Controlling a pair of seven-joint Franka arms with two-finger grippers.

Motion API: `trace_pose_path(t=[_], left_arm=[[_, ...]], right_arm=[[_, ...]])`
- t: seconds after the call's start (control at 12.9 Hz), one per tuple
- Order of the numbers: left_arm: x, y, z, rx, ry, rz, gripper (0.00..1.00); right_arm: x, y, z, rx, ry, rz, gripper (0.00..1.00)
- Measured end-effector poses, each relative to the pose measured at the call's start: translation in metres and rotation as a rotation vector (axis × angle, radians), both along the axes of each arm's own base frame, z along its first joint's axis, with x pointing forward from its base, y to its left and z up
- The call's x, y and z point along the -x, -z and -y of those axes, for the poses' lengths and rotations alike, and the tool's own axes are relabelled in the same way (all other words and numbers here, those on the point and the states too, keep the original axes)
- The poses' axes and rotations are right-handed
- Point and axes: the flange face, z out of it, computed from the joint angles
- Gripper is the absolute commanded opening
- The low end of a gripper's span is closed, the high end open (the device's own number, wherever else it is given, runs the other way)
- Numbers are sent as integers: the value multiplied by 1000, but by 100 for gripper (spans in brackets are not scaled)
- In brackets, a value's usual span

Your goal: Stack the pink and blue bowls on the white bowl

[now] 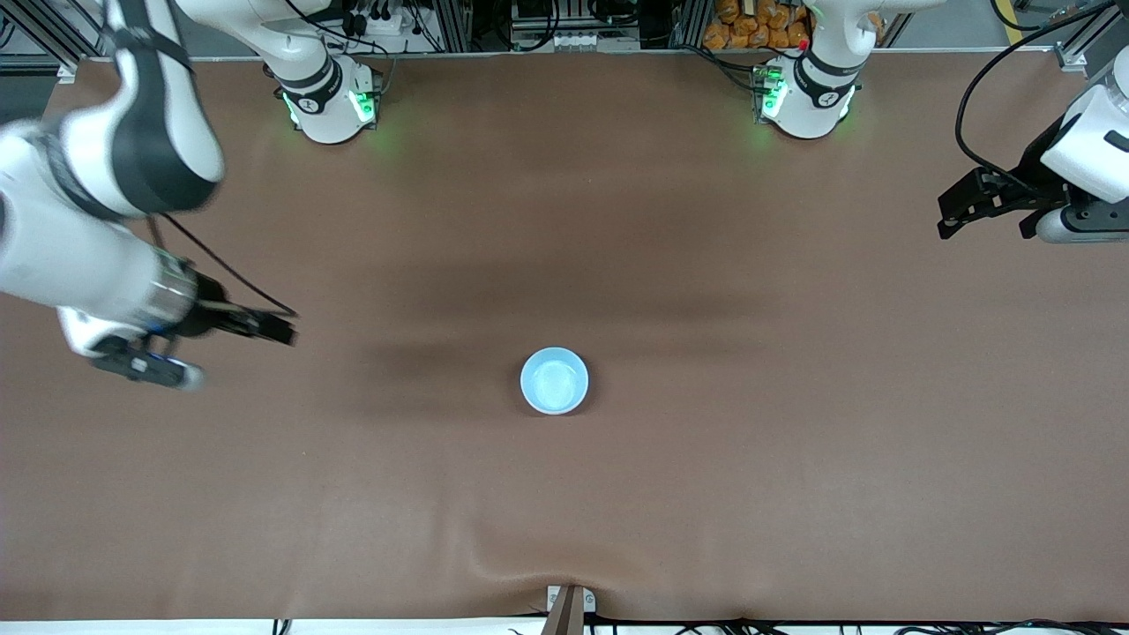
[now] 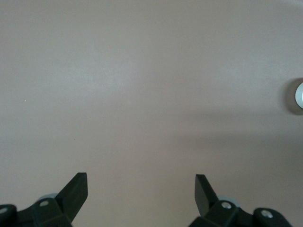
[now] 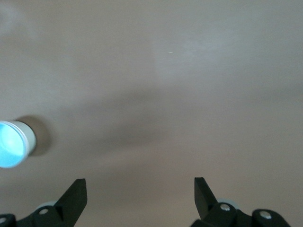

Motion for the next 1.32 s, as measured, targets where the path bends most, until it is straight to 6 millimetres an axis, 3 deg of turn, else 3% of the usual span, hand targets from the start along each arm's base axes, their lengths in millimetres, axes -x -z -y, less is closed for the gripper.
trace_pose_path(t=[0.31,0.47,0.78,1.32], left_arm=[[0,0,0,0,0,0,100],[0,0,1,0,2,0,100],[0,0,1,0,2,0,100],[0,0,1,0,2,0,100]], right_arm=[[41,-69,72,-8,-137,22,100],[64,-92,90,-8,-162,4,100],[87,-113,92,27,-176,-42,100],[90,-116,97,56,-173,-56,100]])
